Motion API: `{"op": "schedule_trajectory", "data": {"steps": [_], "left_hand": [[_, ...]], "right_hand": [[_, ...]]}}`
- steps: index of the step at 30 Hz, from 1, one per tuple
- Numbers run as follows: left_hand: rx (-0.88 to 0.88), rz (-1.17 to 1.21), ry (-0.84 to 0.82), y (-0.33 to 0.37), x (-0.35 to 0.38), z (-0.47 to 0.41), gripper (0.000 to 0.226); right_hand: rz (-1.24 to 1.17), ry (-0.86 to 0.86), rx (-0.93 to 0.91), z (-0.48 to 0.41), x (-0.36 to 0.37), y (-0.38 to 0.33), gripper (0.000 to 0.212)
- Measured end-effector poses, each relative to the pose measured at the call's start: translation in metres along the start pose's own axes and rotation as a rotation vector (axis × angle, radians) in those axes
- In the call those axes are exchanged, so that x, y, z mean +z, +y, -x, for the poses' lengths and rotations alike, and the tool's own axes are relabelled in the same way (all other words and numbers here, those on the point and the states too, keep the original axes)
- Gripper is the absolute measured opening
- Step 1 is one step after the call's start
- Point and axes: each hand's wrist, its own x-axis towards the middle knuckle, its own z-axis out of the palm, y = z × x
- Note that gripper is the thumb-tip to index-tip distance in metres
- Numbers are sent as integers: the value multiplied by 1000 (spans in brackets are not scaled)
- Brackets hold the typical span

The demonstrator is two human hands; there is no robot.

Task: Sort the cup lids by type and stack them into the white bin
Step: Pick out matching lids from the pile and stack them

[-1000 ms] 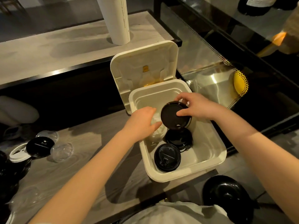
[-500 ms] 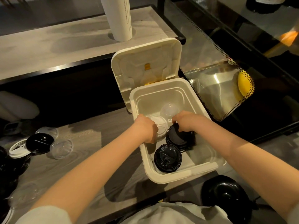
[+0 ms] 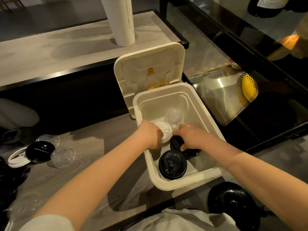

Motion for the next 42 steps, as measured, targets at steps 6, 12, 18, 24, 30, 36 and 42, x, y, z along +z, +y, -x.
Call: {"op": "schedule_trajectory", "data": {"steps": [6, 12, 18, 24, 30, 36, 42], "left_hand": [[10, 6, 21, -1, 2, -1, 38], [11, 23, 20, -1, 2, -1, 40], [-9, 86, 54, -2, -1, 4, 43], [-32, 330, 429, -9, -2, 18, 39], [-205, 560, 614, -40, 4, 55, 52], [-420, 713, 638, -79, 36, 113, 56], [-581, 775, 562, -113, 105, 174, 59]], "right_hand": [[17, 0, 6, 7, 4, 2, 70], [30, 9, -42, 10, 12, 9, 67], [-60, 7, -21, 7, 12, 9, 68], [-263, 149, -10, 23, 1, 11, 76], [-372, 490, -15, 36, -30, -11, 65], [-261, 708, -77, 34, -63, -70, 56], [-214, 682, -198, 18, -75, -164, 52]]}}
